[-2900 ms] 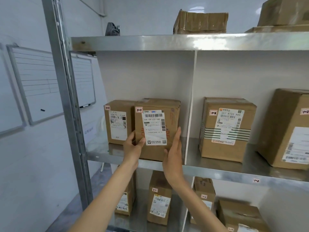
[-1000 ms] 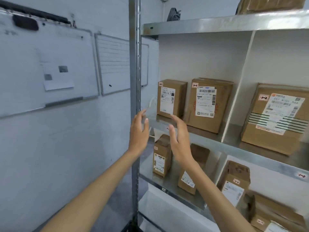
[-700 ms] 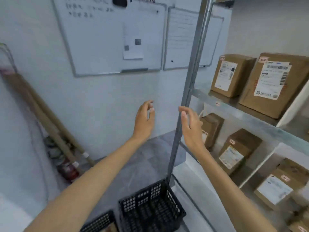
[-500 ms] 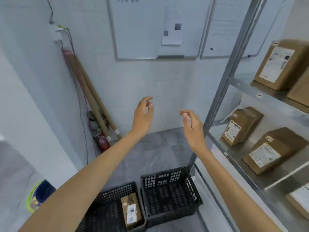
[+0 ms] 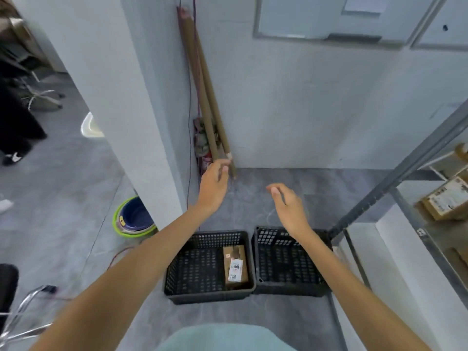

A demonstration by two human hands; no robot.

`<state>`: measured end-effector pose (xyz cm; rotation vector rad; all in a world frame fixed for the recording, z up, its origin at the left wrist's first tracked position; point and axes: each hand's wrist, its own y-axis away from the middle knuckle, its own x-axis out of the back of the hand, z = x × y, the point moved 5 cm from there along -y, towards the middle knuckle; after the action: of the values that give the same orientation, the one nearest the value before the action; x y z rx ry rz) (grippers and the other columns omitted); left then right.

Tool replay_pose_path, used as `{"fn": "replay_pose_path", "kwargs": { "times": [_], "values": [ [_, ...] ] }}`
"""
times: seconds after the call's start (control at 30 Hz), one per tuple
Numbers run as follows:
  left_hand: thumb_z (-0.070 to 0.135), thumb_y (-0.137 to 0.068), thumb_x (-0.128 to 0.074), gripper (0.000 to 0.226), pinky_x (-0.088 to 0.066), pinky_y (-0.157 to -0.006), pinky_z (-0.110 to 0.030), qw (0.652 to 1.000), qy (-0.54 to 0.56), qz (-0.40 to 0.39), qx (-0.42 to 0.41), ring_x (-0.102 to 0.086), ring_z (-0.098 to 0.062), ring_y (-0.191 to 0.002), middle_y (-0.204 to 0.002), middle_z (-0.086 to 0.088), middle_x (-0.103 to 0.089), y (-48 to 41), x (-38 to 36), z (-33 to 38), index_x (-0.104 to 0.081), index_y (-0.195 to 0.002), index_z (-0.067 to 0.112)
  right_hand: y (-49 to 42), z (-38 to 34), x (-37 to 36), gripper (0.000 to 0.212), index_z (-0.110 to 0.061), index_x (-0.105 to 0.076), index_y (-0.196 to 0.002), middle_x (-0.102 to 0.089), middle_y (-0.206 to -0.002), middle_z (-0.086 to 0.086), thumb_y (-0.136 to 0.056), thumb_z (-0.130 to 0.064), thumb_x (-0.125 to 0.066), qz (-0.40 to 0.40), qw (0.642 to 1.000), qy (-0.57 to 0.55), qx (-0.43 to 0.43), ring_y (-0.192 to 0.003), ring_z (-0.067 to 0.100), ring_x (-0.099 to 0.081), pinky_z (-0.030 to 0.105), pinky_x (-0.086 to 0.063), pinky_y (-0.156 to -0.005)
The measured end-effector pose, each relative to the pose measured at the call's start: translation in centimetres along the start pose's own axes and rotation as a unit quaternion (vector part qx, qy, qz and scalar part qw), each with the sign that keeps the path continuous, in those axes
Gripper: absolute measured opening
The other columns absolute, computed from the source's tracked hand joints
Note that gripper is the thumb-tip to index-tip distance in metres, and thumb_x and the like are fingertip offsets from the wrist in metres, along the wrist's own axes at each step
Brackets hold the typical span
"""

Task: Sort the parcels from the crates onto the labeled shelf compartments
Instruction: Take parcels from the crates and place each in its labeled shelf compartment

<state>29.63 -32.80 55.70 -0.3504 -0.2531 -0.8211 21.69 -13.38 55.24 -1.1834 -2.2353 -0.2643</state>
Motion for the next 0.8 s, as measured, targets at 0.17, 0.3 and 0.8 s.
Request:
{"fn": "replay_pose_path", "kwargs": {
  "times": [0.17, 0.3, 0.8],
  "values": [
    [0.020, -0.101, -0.040, 0.027, -0.045, -0.093, -0.036, 0.998, -0.035, -0.025, 0.049, -0.056, -0.021, -0.105, -0.113, -0.009, -0.062, 0.3, 0.8, -5.8, -0.057, -0.117, 0.008, -0.1, 2.2, -5.5, 0.031, -0.007, -0.062, -0.115, -0.066, -0.111, 0.008, -0.103, -0.023, -0.038, -0.035, 0.998, -0.010, -0.057, -0.104, 0.020, -0.059, 0.023, -0.042, -0.084],
    [0.027, -0.101, -0.039, 0.029, -0.037, -0.087, -0.022, 0.993, -0.057, -0.056, 0.085, -0.053, -0.013, -0.104, -0.118, -0.004, -0.060, 1.9, 0.2, -10.0, -0.057, -0.119, 0.011, 0.4, 4.8, -8.8, 0.031, -0.005, -0.061, -0.114, -0.066, -0.109, 0.009, -0.102, -0.023, -0.039, -0.063, 0.992, -0.019, -0.110, -0.103, 0.021, -0.059, 0.027, -0.042, -0.087],
    [0.012, -0.098, -0.040, 0.025, -0.040, -0.060, -0.007, 0.947, -0.089, -0.086, 0.295, -0.052, -0.008, -0.076, -0.102, -0.006, -0.058, 7.1, -4.5, -23.9, -0.058, -0.114, 0.009, 1.3, 16.3, -15.8, 0.033, -0.004, -0.058, -0.119, -0.063, -0.115, 0.017, -0.102, -0.022, -0.036, -0.165, 0.946, 0.026, -0.279, -0.104, 0.026, -0.056, 0.025, -0.036, -0.079]
  ]
}}
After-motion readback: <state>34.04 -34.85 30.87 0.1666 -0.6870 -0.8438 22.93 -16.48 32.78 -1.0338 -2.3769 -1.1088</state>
